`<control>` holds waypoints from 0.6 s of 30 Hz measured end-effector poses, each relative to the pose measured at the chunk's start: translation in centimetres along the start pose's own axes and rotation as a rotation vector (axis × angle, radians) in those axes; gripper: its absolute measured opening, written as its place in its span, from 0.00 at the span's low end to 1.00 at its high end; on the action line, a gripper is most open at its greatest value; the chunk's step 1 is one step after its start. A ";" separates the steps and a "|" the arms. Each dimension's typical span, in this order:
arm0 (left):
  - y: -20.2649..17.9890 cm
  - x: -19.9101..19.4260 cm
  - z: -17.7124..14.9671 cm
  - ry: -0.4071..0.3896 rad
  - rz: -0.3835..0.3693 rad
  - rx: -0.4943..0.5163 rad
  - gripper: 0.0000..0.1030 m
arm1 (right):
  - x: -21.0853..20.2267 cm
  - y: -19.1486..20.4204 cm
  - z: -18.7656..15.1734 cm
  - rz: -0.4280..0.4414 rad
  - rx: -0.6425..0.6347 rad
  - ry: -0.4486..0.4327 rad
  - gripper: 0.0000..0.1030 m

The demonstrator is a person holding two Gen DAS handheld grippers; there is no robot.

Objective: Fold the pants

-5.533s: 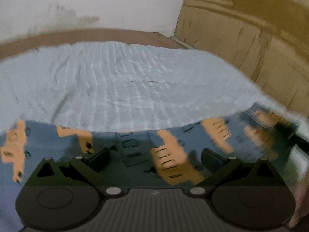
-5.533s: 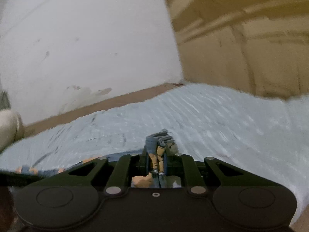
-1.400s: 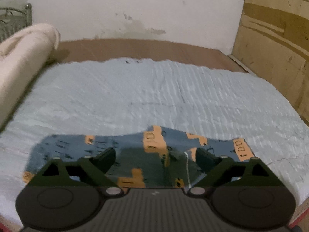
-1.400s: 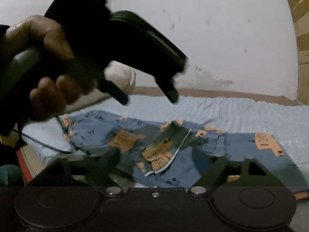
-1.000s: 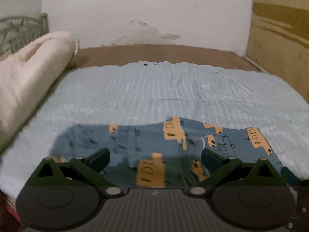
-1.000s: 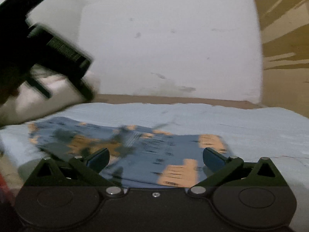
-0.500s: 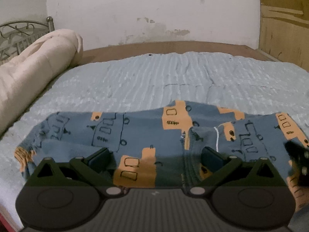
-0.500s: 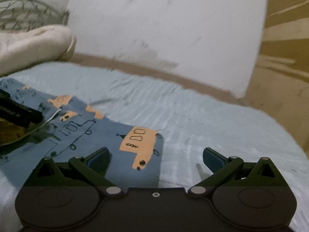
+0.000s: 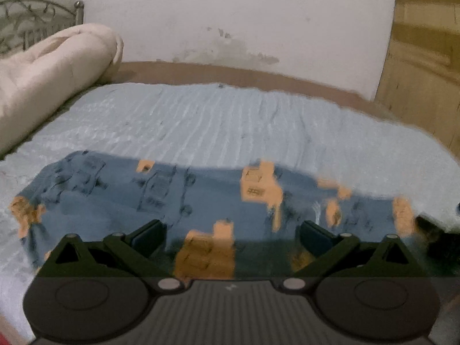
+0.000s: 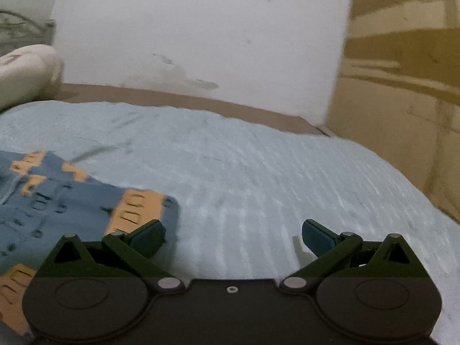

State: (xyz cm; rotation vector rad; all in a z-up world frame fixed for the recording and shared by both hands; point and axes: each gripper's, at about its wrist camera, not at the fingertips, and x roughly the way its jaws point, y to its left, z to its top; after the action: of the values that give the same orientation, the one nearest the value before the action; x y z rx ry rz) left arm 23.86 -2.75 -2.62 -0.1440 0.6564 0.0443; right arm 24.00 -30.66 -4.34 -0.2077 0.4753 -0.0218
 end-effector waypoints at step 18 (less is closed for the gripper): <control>-0.7 0.8 -2.5 -0.004 0.068 0.082 0.99 | 0.1 -0.5 -0.9 0.037 -0.020 0.061 0.99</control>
State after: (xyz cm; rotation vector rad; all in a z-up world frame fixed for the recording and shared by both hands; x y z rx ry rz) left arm 23.07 -3.84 -4.93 -0.0426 0.6582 0.0831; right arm 23.69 -31.28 -5.06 -0.2180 0.5401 0.0124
